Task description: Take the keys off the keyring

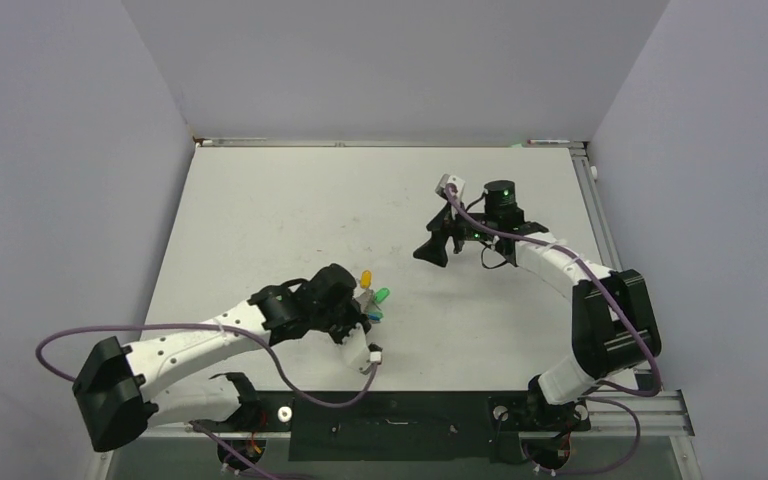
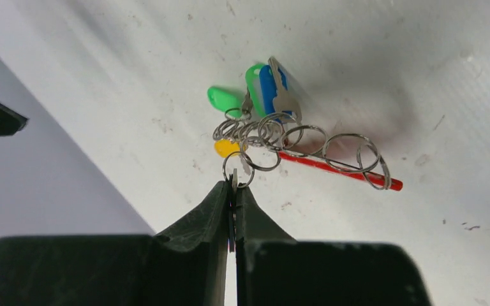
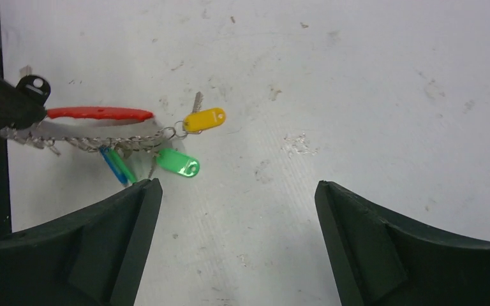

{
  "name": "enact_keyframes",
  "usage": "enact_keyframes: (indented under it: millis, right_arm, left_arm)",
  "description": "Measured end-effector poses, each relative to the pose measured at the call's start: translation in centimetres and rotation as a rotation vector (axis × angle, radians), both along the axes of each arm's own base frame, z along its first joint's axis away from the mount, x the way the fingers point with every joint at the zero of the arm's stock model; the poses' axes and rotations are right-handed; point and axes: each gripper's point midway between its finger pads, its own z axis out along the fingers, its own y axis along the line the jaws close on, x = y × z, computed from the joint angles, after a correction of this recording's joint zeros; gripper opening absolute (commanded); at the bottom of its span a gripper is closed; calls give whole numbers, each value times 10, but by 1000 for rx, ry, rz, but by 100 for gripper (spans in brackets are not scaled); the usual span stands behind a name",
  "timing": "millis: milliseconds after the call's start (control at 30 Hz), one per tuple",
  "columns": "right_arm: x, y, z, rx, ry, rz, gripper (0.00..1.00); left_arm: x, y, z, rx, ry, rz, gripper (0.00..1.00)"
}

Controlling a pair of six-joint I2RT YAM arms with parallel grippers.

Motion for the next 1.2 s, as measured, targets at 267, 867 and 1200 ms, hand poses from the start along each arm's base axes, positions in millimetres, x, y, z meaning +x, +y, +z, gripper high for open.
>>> enact_keyframes:
  millis: [267, 867, 1200]
  right_arm:
    - [43, -36, 29, 87, 24, -213, 90]
    - [-27, -4, 16, 191, 145, -27, 98]
    - [-85, 36, -5, 200, 98, 189, 95]
  left_arm:
    - [10, -31, 12, 78, 265, 363, 0]
    - [28, -24, 13, -31, 691, 880, 0]
    - [12, -27, 11, -53, 748, 817, 0]
